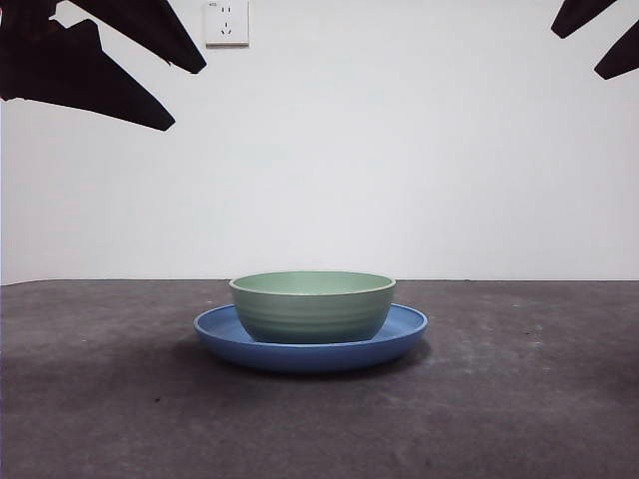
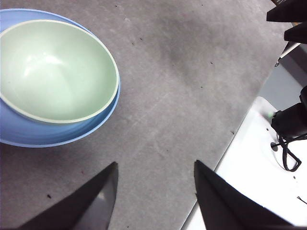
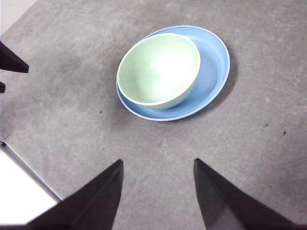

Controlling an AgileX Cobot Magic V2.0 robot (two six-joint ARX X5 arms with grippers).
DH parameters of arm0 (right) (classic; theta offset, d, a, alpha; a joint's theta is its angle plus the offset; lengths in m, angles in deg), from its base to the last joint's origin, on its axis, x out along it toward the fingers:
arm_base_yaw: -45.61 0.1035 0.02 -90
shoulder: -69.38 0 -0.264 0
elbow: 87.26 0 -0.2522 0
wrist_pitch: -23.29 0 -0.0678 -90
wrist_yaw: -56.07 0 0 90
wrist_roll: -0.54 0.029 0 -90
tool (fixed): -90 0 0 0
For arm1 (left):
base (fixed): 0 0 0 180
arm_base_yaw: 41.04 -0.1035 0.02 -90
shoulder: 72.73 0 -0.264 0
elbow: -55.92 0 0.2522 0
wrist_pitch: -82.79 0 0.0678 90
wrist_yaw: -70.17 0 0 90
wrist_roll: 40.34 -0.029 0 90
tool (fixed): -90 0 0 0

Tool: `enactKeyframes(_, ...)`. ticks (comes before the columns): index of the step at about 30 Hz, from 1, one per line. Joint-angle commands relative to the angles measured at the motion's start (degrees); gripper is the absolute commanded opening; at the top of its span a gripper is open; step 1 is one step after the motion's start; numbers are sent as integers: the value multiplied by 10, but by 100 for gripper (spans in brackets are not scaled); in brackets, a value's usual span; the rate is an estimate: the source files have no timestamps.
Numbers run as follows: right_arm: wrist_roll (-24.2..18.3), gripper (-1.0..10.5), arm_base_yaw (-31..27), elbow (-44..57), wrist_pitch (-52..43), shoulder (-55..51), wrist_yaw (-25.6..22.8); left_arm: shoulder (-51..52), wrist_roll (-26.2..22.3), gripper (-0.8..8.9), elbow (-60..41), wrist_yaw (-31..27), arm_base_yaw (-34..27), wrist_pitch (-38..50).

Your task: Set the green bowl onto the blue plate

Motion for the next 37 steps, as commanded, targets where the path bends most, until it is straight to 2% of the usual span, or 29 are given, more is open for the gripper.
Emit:
enactKeyframes(1, 6, 234, 4, -5, -6, 1, 1, -4, -5, 249, 7, 2, 4, 5)
enactKeyframes(5, 6, 228, 4, -5, -5, 2, 0, -4, -5, 242, 7, 2, 4, 5)
enactKeyframes(6, 6, 163, 4, -5, -5, 2, 0, -4, -5, 217, 7, 2, 4, 5)
enactKeyframes(8, 6, -5, 4, -5, -4, 2, 0, -4, -5, 79, 7, 2, 4, 5)
enactKeyframes(9, 6, 13, 4, -5, -5, 2, 0, -4, -5, -3, 7, 2, 4, 6)
enactKeyframes(35, 5, 13, 4, -5, -23, 2, 0, 12, -5, 15, 7, -1, -2, 10)
enactKeyframes(36, 5, 13, 4, -5, -23, 2, -1, 20, -9, 15, 7, -1, -6, 10)
enactKeyframes(37, 5, 13, 4, -5, -22, 2, 0, 30, -41, 15, 7, -1, -12, 9)
